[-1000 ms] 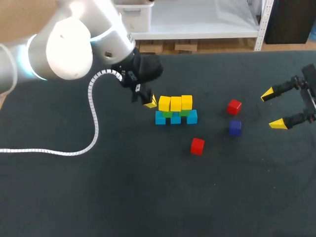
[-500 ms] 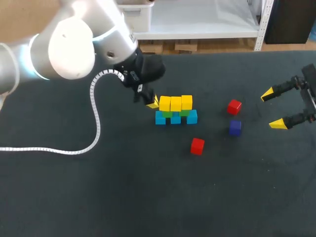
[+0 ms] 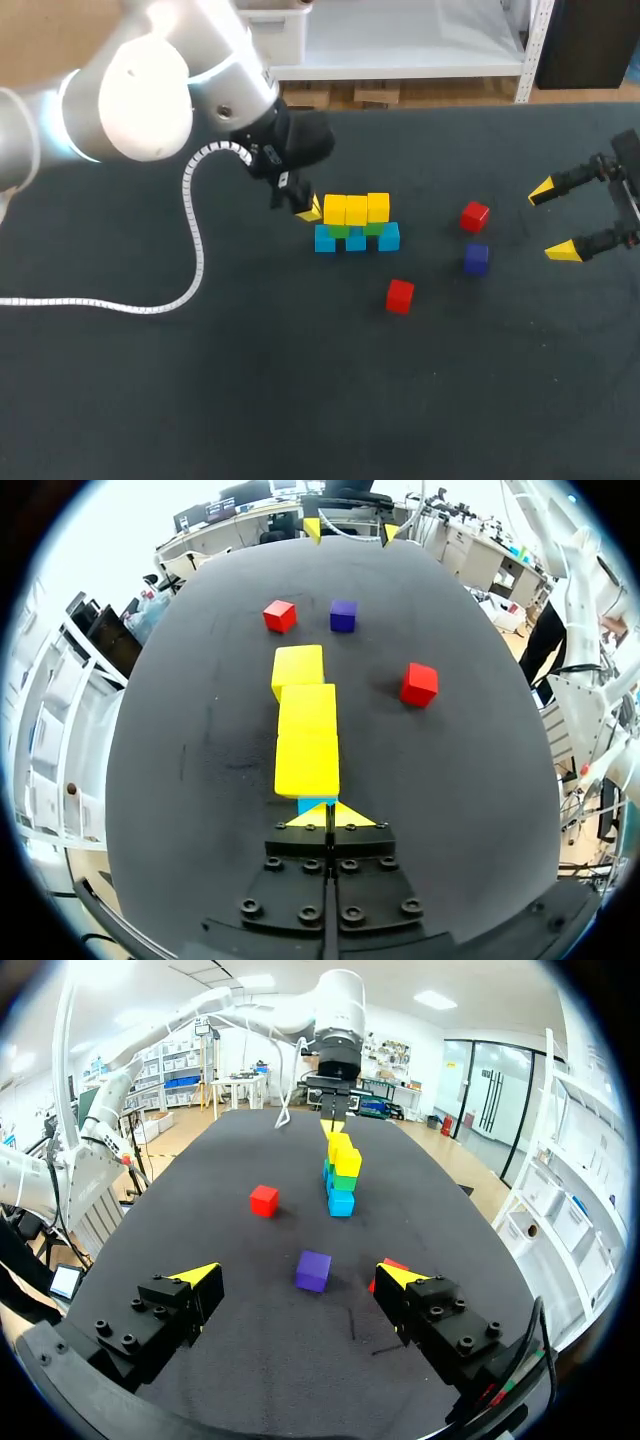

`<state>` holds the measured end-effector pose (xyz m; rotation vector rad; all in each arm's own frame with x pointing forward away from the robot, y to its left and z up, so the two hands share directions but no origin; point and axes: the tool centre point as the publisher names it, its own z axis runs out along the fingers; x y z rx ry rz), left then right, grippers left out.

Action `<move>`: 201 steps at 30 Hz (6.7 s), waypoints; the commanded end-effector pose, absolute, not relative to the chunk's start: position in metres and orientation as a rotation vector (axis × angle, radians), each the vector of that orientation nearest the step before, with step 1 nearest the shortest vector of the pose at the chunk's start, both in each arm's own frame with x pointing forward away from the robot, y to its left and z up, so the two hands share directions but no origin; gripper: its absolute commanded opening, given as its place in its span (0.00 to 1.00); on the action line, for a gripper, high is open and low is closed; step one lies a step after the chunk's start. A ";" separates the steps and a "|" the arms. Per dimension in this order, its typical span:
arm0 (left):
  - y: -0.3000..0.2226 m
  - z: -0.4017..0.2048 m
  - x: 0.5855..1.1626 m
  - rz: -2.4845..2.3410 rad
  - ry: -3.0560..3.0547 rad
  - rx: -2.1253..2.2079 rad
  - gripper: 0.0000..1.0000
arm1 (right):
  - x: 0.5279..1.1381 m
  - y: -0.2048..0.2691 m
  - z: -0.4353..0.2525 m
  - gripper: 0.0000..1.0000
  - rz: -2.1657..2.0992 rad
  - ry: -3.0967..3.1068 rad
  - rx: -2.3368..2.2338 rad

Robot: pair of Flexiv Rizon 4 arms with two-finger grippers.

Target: Place the blue cubes, place green cubes on the blue cubes, place the yellow cubes on the green cubes, then place the red cubes on the yellow cubes, and place purple cube on the red cubes.

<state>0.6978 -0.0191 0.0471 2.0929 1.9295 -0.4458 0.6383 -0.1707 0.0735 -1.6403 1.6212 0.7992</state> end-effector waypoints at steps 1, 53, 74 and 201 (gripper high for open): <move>-0.006 0.053 0.693 -0.430 1.943 2.058 0.38 | 0.639 -0.170 0.073 1.00 0.799 1.620 -1.640; 0.139 0.124 0.684 -0.587 1.726 1.961 1.00 | 0.671 -0.163 0.082 1.00 0.666 1.365 -2.116; 0.139 0.124 0.684 -0.587 1.726 1.961 1.00 | 0.740 -0.134 0.047 1.00 0.734 0.546 -2.658; 0.139 0.124 0.684 -0.587 1.726 1.961 1.00 | 0.686 0.035 0.112 0.00 0.343 1.952 -1.736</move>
